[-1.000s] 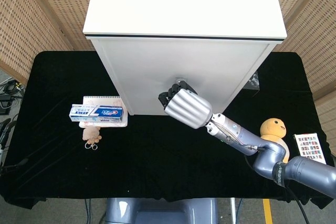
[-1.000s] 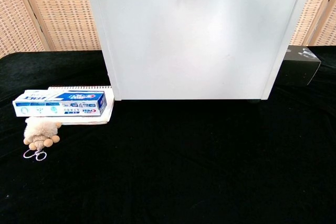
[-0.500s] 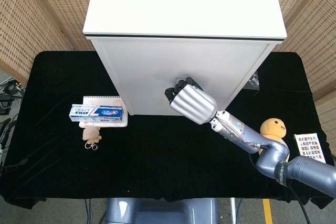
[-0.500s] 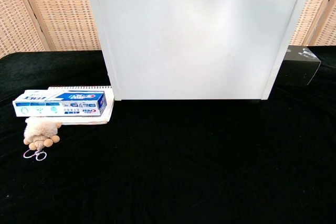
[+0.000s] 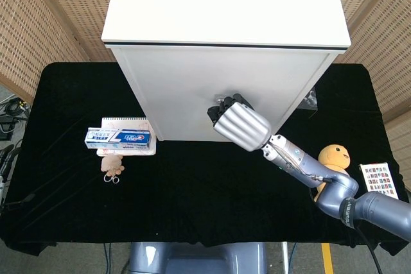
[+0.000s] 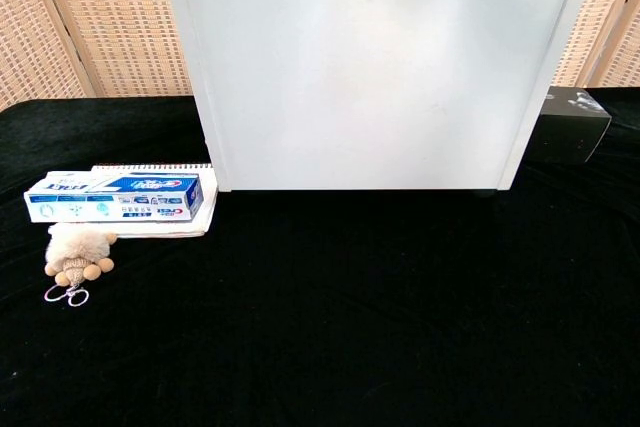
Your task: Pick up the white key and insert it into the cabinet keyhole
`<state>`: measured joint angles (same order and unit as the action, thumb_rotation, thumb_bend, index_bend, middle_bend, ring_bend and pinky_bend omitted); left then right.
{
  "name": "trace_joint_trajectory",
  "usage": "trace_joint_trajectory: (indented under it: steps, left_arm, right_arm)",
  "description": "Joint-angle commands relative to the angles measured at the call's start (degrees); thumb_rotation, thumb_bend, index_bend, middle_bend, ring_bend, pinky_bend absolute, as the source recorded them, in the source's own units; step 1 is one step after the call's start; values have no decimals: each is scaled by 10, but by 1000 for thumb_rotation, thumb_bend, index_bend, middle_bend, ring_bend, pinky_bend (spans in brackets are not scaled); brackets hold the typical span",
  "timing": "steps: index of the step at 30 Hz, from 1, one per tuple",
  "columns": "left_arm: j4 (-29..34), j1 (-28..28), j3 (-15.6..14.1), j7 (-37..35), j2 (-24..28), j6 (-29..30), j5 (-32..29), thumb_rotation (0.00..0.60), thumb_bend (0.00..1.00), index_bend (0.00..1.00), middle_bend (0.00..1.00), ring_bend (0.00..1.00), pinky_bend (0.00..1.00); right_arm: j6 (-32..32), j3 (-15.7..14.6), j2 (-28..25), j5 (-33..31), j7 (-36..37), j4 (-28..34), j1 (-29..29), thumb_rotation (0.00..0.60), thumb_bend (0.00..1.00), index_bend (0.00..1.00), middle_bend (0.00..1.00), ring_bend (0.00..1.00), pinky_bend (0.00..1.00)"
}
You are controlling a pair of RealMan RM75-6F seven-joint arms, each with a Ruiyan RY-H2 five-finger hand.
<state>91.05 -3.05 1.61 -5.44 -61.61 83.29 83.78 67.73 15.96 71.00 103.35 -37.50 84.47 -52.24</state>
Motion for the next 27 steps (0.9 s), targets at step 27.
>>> trace_joint_trajectory:
  steps: [27]
  left_arm:
    - [1,2,-1,-2,2,5,4,600,0,0,0,0,0]
  right_arm:
    - [38,-1,-30,1,-2,27,17,600,541,557,884,828,1000]
